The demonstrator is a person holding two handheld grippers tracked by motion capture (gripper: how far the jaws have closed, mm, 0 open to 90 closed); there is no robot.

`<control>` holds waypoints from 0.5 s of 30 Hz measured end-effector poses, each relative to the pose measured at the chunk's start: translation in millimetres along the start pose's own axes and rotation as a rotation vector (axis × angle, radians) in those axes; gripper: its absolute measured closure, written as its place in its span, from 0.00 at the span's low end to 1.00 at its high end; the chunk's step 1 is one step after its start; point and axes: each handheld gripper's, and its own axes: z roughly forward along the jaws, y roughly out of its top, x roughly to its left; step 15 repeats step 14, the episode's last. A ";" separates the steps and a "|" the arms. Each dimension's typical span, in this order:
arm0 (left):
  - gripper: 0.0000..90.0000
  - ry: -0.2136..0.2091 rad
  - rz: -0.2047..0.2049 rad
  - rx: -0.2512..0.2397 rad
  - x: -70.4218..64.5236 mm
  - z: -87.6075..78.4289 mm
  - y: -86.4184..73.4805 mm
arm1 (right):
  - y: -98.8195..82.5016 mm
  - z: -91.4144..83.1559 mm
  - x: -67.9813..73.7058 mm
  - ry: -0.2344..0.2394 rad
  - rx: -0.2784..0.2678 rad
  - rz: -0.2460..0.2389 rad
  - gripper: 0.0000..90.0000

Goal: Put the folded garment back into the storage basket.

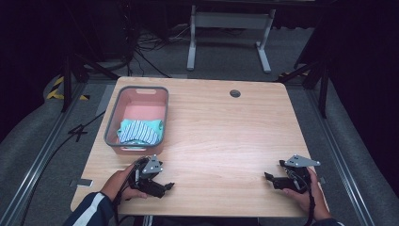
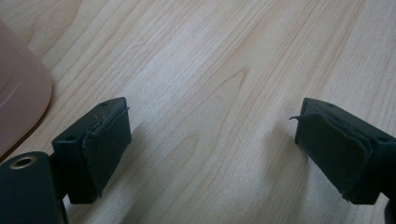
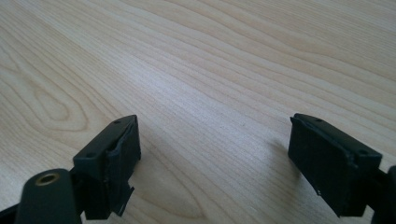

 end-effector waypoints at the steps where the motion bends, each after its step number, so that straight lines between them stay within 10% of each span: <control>1: 0.12 0.000 0.000 0.000 0.0 0.0 0.0 | 0.0 0.0 0.0 0.000 0.000 0.000 0.19; 15: 0.01 0.032 -0.034 0.025 1.2 3.5 2.2 | -1.3 -1.5 -0.6 0.003 0.000 -0.002 0.19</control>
